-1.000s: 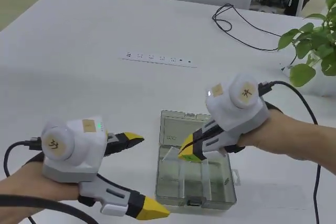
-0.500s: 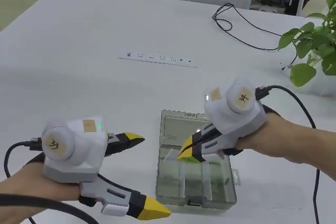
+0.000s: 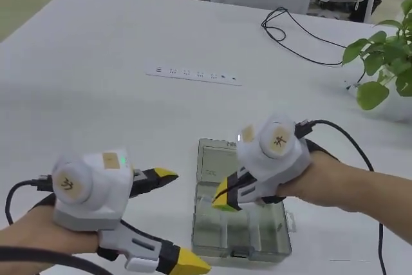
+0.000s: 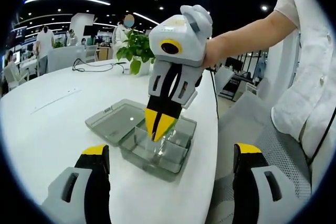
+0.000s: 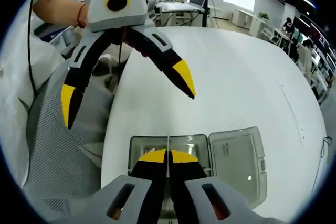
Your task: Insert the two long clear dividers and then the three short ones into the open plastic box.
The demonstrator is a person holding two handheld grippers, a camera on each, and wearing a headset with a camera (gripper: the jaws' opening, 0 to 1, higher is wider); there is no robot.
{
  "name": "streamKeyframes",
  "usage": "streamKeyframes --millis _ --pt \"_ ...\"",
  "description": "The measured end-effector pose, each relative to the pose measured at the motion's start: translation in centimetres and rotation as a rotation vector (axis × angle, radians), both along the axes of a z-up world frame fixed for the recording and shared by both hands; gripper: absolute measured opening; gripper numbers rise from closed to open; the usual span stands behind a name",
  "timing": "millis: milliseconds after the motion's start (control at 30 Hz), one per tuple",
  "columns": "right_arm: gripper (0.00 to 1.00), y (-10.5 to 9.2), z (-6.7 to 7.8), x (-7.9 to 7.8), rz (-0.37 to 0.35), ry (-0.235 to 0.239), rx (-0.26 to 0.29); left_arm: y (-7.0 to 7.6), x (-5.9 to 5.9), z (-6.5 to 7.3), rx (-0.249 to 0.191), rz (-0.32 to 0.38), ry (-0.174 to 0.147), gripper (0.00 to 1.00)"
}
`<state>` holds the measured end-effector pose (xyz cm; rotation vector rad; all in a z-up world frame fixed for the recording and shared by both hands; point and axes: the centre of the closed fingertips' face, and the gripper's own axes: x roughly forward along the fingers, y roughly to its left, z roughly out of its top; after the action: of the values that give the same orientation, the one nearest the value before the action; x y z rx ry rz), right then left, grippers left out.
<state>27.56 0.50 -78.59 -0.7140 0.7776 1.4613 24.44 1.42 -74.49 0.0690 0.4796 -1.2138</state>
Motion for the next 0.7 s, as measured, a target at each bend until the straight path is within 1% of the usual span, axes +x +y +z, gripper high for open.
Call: streamKeyframes --millis 233,333,533,700 --pt "0.02 0.1 -1.1 0.1 -0.004 0.009 -0.021 0.1 0.0 -0.1 0.002 0.002 0.0 1.0" --pt "0.03 0.2 -1.7 0.0 -0.001 0.014 -0.038 0.1 -0.1 -0.1 0.001 0.004 0.002 1.0" --pt "0.03 0.3 -2.5 -0.1 0.025 0.002 -0.079 0.2 -0.1 -0.3 0.009 -0.001 0.003 1.0" --pt "0.02 0.2 -2.8 -0.2 0.033 -0.001 -0.095 0.2 -0.1 -0.6 0.017 -0.004 0.003 1.0"
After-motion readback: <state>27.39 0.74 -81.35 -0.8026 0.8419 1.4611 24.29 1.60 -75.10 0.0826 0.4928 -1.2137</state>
